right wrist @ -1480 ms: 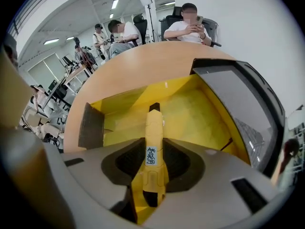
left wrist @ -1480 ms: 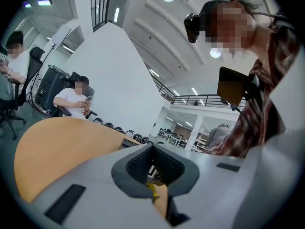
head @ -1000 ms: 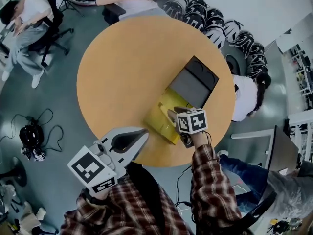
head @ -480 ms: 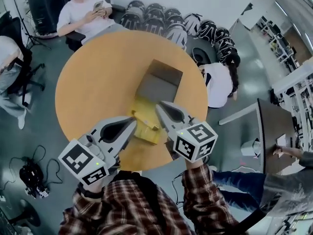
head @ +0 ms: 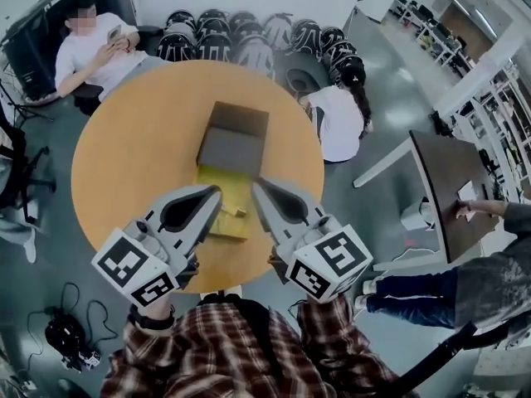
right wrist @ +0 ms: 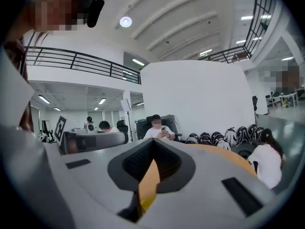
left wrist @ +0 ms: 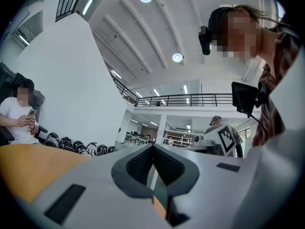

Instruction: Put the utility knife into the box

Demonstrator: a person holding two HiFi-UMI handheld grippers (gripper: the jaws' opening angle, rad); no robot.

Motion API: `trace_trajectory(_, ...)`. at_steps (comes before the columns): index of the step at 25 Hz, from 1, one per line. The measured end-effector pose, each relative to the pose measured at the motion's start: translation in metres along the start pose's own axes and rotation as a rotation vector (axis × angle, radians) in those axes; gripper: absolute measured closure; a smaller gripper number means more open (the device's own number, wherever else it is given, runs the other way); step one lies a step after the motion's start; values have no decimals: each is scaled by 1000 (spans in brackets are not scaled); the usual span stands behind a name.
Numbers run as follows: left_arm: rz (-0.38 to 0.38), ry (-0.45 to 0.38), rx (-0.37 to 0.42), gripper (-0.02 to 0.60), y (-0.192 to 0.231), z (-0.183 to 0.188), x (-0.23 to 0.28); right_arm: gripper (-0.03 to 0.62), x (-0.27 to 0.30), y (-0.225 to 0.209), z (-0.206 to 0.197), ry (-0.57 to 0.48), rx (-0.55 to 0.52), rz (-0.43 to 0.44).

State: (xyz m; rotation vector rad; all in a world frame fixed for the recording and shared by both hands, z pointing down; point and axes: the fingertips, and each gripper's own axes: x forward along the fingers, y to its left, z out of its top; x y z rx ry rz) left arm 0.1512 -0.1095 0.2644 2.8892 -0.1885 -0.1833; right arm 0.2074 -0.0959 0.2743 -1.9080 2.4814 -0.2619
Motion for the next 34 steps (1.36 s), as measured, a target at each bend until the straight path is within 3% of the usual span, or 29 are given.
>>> trace_trajectory(7,-21,7,3,571,-8,0,6,582,-12,-3,2,-17,8,-20)
trace_trajectory(34,19,12,-14,571,5,-5,12,582,0,-19,-1,4,35,12)
